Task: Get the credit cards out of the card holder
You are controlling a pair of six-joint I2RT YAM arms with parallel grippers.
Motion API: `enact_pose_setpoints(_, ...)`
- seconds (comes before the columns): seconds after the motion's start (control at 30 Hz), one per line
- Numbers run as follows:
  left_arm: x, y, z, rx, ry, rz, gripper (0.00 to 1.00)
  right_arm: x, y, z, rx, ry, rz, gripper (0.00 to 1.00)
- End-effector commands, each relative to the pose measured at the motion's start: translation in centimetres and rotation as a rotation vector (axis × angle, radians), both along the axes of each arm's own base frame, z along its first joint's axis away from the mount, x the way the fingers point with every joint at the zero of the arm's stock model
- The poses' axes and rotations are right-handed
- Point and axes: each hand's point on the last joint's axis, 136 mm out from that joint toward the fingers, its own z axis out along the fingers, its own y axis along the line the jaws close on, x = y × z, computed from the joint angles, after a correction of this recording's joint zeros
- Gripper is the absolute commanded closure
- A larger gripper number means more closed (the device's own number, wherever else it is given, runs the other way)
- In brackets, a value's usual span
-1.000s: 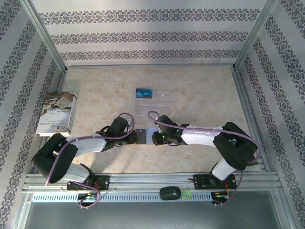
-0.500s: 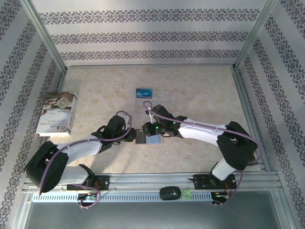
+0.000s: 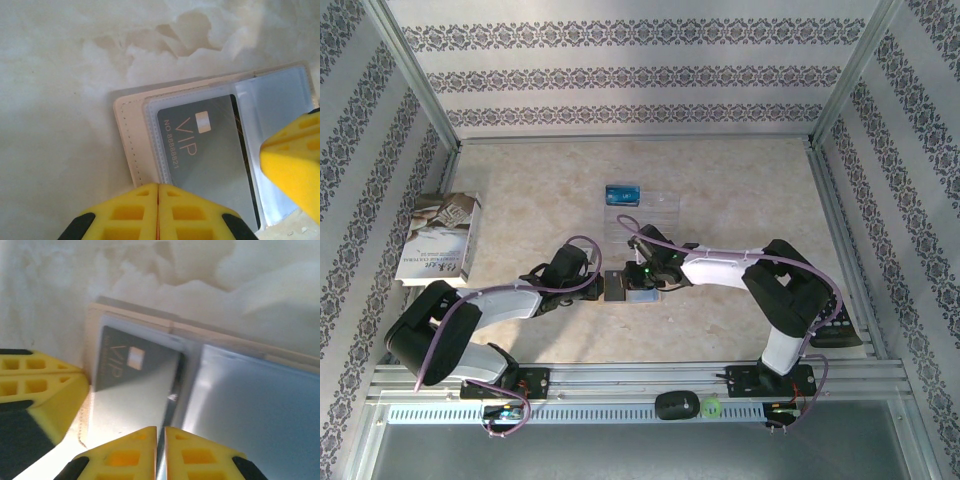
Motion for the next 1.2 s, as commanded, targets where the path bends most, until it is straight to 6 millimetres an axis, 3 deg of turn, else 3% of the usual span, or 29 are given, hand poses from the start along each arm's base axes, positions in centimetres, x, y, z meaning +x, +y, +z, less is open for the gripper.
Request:
enact_pose_setpoints(0.0, -0.1, 0.9, -0.9, 0.048, 0.027, 0.005, 0.91, 0.3, -0.5, -0.7, -0.004, 0.018, -0.037, 0.86)
enact_pose_setpoints(0.7, -0.8, 0.6, -3.0, 0.074, 0.107, -0.029, 0.93, 0.7, 1.0, -1.3, 0.077, 0.061, -0.027, 0.83)
enact_pose_setpoints(0.9, -1.0, 0.9, -3.0, 0.075, 0.104, -0.016, 0.94, 1.0, -0.4, -1.9, 0.032, 0.052, -0.068, 1.00)
enact_pose_setpoints(1.17, -1.1, 1.0, -3.1, 0.068, 0.103, -0.009, 0.97, 0.9, -3.8, -2.5, -0.105, -0.009, -0.130, 1.00)
